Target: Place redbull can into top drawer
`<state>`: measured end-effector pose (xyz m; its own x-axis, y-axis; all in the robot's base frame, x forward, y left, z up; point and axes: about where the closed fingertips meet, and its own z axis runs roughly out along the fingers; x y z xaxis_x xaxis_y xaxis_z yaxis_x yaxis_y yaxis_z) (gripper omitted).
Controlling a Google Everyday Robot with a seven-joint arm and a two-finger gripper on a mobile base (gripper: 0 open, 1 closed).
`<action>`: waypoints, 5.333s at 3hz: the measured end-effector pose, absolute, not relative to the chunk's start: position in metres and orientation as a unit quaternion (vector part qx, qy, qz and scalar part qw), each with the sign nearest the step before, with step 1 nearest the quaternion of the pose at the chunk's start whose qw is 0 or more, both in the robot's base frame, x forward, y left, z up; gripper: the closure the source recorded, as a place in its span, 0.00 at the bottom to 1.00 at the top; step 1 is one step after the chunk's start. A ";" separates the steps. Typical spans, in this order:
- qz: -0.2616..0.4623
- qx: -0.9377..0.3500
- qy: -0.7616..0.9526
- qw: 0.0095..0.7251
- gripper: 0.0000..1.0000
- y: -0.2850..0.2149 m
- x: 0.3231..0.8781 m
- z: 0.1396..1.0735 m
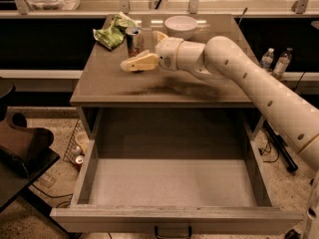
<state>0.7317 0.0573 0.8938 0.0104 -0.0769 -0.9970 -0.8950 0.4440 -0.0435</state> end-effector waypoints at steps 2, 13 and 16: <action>0.355 -0.402 0.607 0.587 0.00 0.069 0.734 0.892; 0.372 -0.454 0.566 0.580 1.00 -0.056 0.527 0.889; 0.423 -0.452 0.560 0.550 1.00 -0.066 0.498 0.826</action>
Offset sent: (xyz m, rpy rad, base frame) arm 0.0083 0.0233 -0.0046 0.0122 0.0006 0.0445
